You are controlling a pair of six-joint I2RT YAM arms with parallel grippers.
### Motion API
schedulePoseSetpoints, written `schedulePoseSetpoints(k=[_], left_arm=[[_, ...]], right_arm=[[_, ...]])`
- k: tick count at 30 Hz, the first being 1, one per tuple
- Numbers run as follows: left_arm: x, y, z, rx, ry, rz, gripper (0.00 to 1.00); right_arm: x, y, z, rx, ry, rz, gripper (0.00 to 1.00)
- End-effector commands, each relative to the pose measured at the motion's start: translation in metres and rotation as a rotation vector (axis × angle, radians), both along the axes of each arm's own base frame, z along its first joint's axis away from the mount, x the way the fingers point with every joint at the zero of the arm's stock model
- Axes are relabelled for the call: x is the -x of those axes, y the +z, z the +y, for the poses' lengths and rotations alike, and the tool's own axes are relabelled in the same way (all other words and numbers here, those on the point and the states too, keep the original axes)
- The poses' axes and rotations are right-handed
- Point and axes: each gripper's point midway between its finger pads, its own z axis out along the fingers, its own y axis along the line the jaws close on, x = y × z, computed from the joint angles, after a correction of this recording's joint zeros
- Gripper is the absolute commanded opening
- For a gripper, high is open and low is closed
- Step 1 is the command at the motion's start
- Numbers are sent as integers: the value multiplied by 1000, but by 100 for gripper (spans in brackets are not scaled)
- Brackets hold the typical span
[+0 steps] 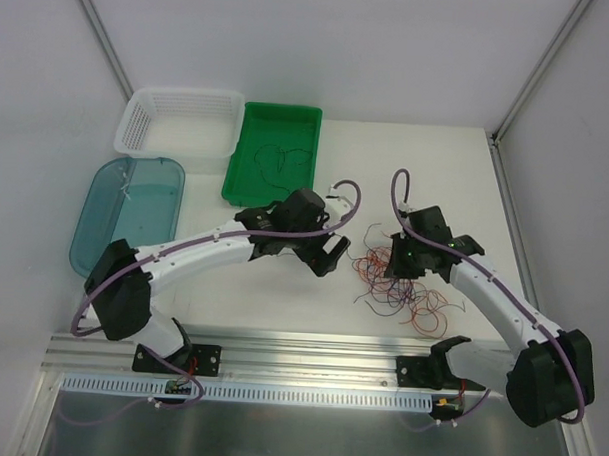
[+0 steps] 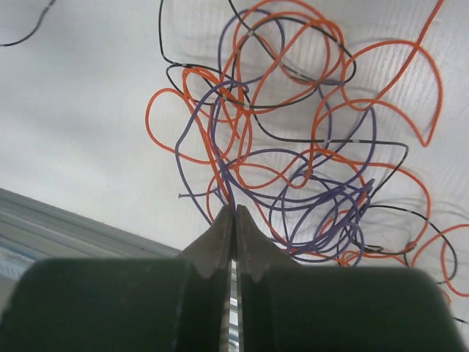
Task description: Untangle the cables
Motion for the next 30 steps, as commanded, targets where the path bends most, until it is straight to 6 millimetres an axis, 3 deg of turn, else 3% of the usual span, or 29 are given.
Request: schedulePoseSetpoints(k=[1,6,12,21,26,30], left_arm=[[-21,-5,-47,112,-174,-161,93],[-32,-33,-69,111,-303,-244,93],[-46,-51,-80,74,-432,-381,91],[-35,-72,-99,139,-536,-354,81],[-31,-76,-106,165,-562,-329,67],[-23,-72,-116,214,-589,-289,51]], right_arm=[[-3,36,4,-34,28,-81,1],[-1,56,-3,-11,42,-121,1],[6,56,-4,-12,61,-110,1],[10,74,9,-102,83,-136,1],[11,82,13,-131,91,-146,1],[14,88,22,-188,101,-147,1]])
